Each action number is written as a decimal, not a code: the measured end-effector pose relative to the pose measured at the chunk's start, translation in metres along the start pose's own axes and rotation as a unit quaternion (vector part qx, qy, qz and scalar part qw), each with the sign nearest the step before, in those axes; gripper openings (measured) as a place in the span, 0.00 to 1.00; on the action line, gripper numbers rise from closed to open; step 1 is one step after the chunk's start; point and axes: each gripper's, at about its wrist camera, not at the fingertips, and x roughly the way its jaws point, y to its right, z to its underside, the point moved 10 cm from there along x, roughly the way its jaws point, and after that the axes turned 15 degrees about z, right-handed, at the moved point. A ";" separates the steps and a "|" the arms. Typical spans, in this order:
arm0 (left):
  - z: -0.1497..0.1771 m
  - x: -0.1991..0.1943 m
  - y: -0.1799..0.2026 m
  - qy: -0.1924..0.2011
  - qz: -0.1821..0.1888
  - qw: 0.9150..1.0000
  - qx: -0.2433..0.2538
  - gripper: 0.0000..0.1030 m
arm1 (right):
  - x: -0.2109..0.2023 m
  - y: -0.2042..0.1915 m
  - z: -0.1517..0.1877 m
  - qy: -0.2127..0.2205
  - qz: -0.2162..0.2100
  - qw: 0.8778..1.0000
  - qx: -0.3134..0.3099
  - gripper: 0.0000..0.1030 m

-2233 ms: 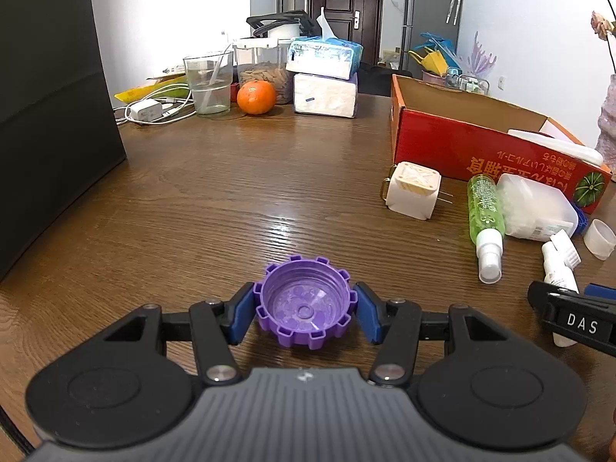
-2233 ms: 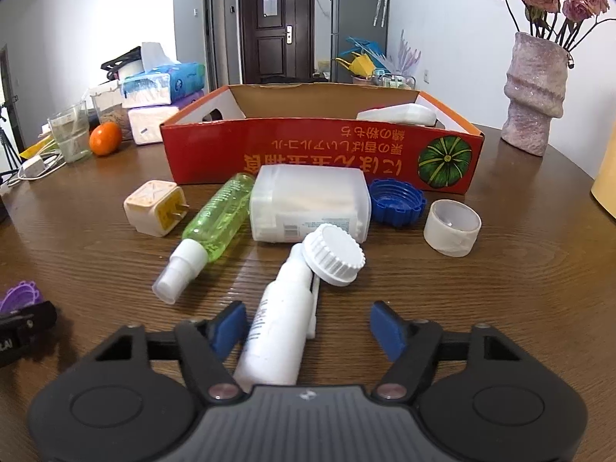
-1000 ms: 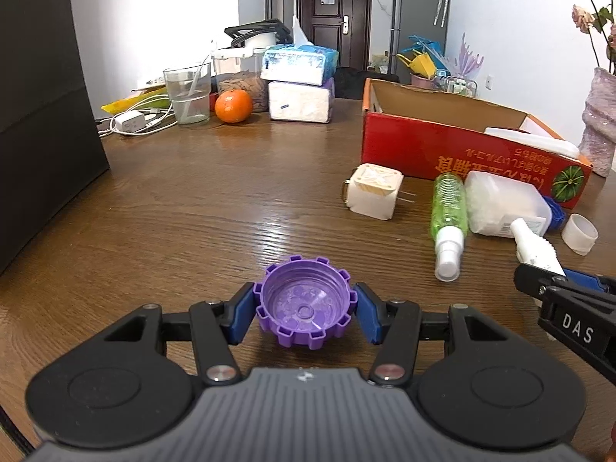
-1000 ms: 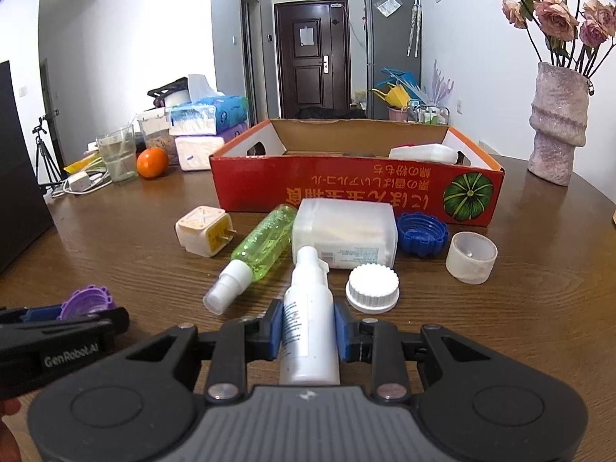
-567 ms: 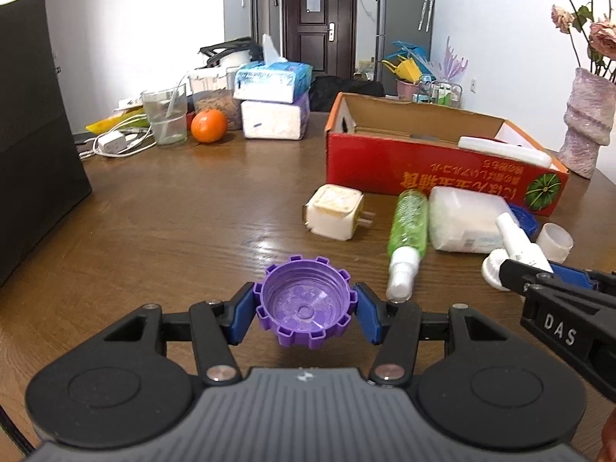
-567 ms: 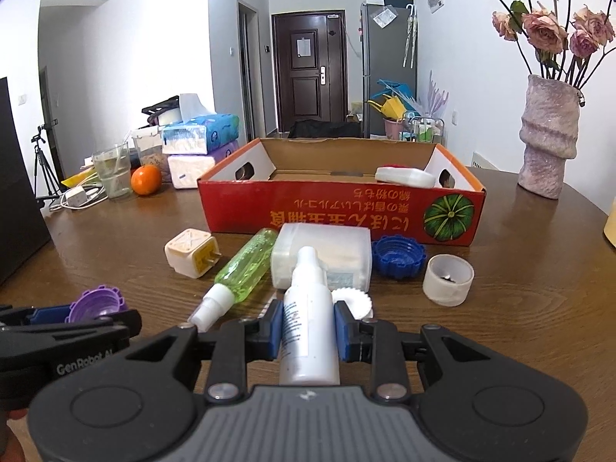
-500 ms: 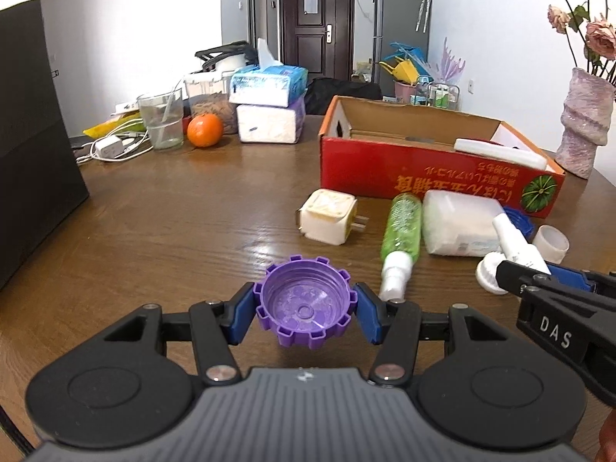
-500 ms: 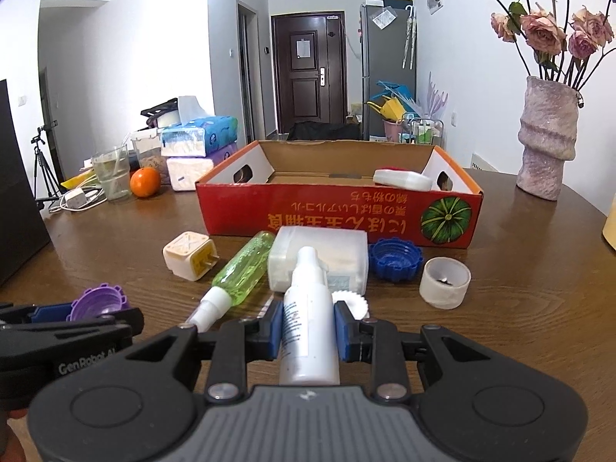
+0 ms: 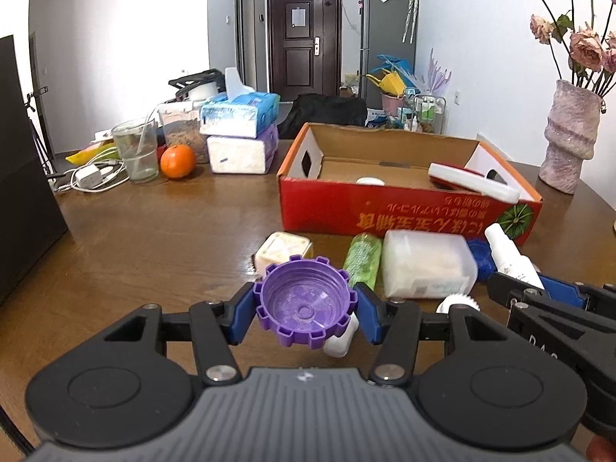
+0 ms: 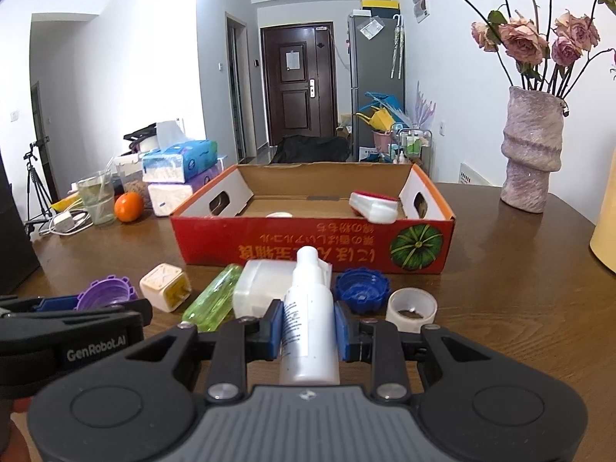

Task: Organize rigid objects
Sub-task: 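Carry the purple cap in left tool while right tool carries the spray bottle toward the box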

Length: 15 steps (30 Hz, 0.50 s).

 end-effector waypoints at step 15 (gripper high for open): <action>-0.041 0.017 0.023 0.021 0.009 1.000 0.006 0.54 | 0.018 0.017 -0.031 0.015 0.011 1.000 0.013 0.26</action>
